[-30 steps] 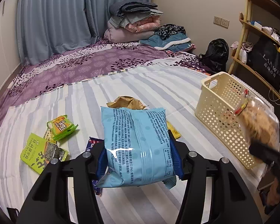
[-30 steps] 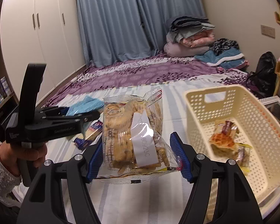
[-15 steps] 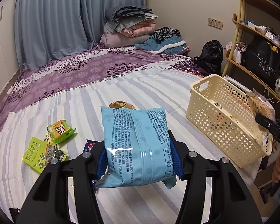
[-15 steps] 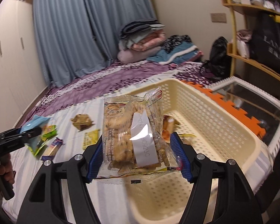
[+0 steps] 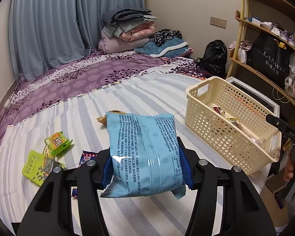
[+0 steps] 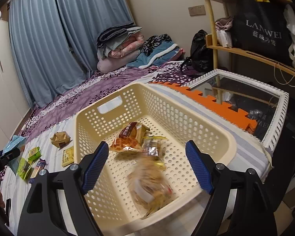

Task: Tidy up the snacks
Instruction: 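Carry the clear cookie bag into the basket and open the right gripper, then lower the light blue bag into the basket and open the left gripper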

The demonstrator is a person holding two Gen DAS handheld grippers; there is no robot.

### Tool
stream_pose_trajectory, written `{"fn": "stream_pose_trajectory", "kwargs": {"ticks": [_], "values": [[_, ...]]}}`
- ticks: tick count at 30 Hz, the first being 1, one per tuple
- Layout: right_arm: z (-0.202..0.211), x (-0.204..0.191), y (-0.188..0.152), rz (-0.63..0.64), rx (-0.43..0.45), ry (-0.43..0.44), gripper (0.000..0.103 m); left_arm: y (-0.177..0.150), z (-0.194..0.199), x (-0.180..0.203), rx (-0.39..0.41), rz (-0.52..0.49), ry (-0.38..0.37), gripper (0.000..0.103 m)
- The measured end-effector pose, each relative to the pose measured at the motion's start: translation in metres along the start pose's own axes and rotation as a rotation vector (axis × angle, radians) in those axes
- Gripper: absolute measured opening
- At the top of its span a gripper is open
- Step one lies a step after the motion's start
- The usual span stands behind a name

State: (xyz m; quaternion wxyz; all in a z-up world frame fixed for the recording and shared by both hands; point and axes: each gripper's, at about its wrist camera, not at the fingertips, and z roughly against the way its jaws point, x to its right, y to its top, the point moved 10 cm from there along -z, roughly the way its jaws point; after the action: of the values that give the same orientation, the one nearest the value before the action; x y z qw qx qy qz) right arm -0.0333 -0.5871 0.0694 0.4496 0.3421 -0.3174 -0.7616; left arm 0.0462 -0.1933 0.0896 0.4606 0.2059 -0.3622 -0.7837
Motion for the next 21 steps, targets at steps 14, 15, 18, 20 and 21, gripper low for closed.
{"fn": "stream_pose_trajectory", "kwargs": {"ticks": [14,15,18,20,21], "values": [[0.026,0.027,0.008,-0.022,0.089,-0.061,0.08,0.024,-0.007,0.087,0.012,-0.118,-0.147,0.057],[0.028,0.029,0.009,-0.023,0.094,-0.066,0.08,0.025,-0.009,0.094,0.01,-0.125,-0.16,0.057],[0.034,0.038,0.01,-0.038,0.107,-0.078,0.081,0.03,-0.015,0.124,0.004,-0.161,-0.21,0.057],[0.037,0.044,0.011,-0.048,0.114,-0.087,0.081,0.031,-0.019,0.144,0.003,-0.19,-0.239,0.057],[0.038,0.046,0.011,-0.051,0.116,-0.091,0.081,0.032,-0.02,0.155,0.002,-0.208,-0.253,0.057]]}}
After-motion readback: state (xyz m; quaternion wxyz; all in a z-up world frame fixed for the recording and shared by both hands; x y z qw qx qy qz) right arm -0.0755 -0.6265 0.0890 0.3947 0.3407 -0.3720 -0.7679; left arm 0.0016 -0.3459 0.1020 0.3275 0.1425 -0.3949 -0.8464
